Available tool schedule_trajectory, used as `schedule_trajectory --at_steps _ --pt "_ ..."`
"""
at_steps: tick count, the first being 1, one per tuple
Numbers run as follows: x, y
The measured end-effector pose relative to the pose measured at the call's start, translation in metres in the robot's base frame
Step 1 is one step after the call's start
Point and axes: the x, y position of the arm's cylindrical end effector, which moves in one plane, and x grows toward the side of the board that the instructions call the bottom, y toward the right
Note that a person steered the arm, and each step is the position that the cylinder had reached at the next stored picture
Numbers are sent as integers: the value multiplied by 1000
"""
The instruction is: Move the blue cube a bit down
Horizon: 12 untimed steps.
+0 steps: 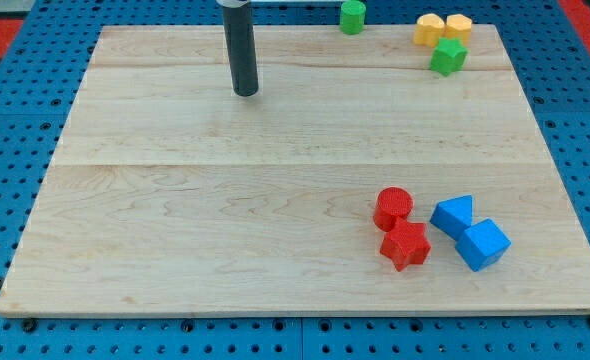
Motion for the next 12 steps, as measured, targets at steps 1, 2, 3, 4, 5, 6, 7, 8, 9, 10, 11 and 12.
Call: schedule_trajectory --at_steps 1,2,3,4,5,6,7,8,9,10,11,12 --pt "0 1" --pt "0 3" --pt "3 15" --pt "23 86" --pt "49 157" --pt "82 236" --pt "124 284" --pt "140 298" --pt "140 298" --pt "171 298" --pt "191 298" --pt "193 285"
